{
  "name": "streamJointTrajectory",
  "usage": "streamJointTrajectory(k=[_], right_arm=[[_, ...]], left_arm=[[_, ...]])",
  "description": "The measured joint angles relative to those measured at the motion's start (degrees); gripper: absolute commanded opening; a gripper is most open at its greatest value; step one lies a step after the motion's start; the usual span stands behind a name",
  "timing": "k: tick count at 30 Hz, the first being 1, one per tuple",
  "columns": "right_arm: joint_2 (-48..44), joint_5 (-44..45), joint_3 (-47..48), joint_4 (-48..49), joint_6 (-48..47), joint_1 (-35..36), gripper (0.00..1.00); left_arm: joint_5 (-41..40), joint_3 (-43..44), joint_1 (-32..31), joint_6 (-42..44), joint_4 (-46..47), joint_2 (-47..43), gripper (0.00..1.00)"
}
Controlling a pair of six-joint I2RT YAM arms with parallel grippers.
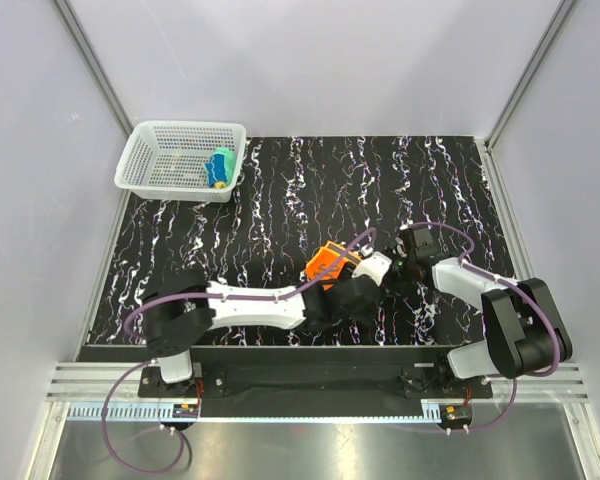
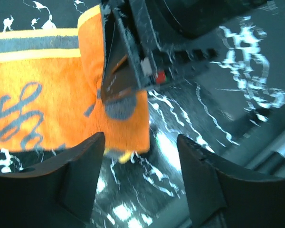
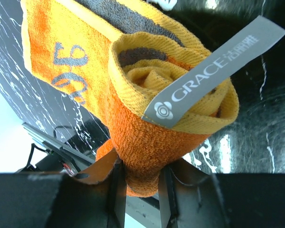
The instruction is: Roll the towels
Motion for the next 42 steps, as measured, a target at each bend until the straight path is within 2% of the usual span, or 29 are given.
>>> streamJointTrajectory(k=[6,9,13,14,16,17,19,20,21,22,26,31,35,38,42], right_arm=[[0.02,0.04,0.96,-2.73,-0.15,0.68,0.27],[0.02,0.50,1.16,-3.61,-0.22,0.74,0.27],[0.02,0.92,1.16,-4.35,-0.42,0.76,0.27],[0.02,0.98,1.16,-4.50,-0.50,0.76,0.27],[0.00,1.07,1.16,-4.70,-0.59,0.76,0.27],[-0.07,1.05,1.16,-4.79,-0.59,0.76,0.27],[-0.33,1.14,1.16,-5.07,-0.61,0.76,0.30],[-0.52,1.29,1.14,-5.29,-0.61,0.76,0.36],[-0.72,1.49,1.14,-5.51,-0.59,0.76,0.48],[-0.94,1.66,1.14,-5.81,-0.39,0.76,0.70],[-2.54,3.69,1.73,-9.77,-0.81,0.96,0.91],[-3.37,8.52,9.18,-17.92,-3.17,-0.55,0.94],[-4.17,8.96,15.15,-20.24,-5.79,-8.59,0.95],[-5.90,10.08,17.18,-21.86,-7.41,-14.34,0.95],[-9.29,9.20,16.87,-23.19,-8.20,-15.19,0.94]], left_arm=[[-3.17,4.35,-0.57,1.66,-1.73,7.26,0.68],[-4.74,6.08,-0.66,2.16,-2.40,9.64,0.64],[-6.01,6.84,-0.81,3.17,-2.64,11.39,0.37],[-6.32,6.84,-0.81,3.32,-2.73,11.74,0.23],[-6.58,6.84,-0.81,3.58,-2.80,12.07,0.10],[-6.75,6.84,-0.85,3.69,-2.84,12.07,0.06],[-6.93,6.84,-1.03,3.98,-2.78,12.07,0.04],[-6.93,6.84,-1.09,4.09,-2.71,12.07,0.01],[-6.93,6.84,-1.11,4.11,-2.56,12.07,0.01],[-6.86,6.80,-1.14,4.13,-2.40,12.07,0.00],[-6.47,6.56,-1.05,4.11,-2.40,11.91,0.00],[-5.18,5.90,-0.72,3.54,-2.93,10.71,0.00],[-3.98,4.70,-0.44,2.80,-3.78,9.11,0.00],[-1.66,3.91,0.15,1.68,-3.72,8.48,0.00],[3.69,2.58,2.75,-1.77,-3.48,6.97,0.00]])
